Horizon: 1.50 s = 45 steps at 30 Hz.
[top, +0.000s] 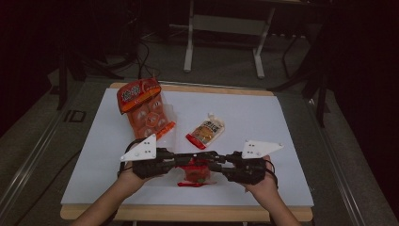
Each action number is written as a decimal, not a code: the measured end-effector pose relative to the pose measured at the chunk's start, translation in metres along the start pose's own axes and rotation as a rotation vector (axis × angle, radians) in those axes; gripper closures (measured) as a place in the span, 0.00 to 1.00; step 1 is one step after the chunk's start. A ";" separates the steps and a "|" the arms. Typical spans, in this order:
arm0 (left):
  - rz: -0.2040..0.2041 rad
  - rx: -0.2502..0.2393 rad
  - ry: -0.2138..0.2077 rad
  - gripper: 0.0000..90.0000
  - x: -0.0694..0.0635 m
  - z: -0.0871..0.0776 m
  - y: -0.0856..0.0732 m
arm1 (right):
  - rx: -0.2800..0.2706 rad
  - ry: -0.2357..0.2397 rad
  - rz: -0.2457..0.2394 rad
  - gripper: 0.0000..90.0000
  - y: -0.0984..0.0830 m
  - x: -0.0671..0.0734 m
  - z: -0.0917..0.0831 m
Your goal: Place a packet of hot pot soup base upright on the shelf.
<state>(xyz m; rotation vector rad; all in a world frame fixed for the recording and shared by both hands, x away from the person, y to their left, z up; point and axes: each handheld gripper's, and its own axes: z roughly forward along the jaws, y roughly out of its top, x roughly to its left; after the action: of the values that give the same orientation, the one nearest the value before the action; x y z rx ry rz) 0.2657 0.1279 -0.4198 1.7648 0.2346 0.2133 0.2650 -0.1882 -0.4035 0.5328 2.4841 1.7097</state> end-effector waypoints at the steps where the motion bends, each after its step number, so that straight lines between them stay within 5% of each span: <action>1: 0.004 0.001 0.015 0.98 0.002 -0.003 0.001 | -0.005 -0.006 0.004 0.66 0.000 -0.001 -0.002; 8: 0.024 0.004 0.071 0.97 0.010 -0.025 0.010 | -0.053 -0.054 0.015 0.25 -0.004 -0.008 -0.009; 11: 0.032 0.004 0.097 0.97 0.014 -0.034 0.013 | -0.084 -0.097 -0.013 0.15 -0.006 -0.011 -0.010; 20: 0.044 0.012 0.152 0.97 0.032 -0.054 0.013 | -0.060 -0.134 -0.016 0.16 -0.014 -0.018 -0.013; 27: 0.091 0.020 0.200 0.97 0.052 -0.068 0.011 | -0.040 -0.133 0.012 0.16 -0.024 -0.024 -0.014; 32: 0.133 0.010 0.212 0.97 0.066 -0.079 0.010 | -0.037 -0.128 0.026 0.16 -0.027 -0.026 -0.016; 45: 0.134 0.067 0.218 0.97 0.090 -0.093 -0.012 | -0.040 -0.123 0.055 0.17 -0.033 -0.031 -0.014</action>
<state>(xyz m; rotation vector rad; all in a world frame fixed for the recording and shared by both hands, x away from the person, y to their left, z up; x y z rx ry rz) 0.3265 0.2421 -0.4118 1.8255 0.2830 0.5015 0.2823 -0.2215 -0.4321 0.6867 2.3669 1.6867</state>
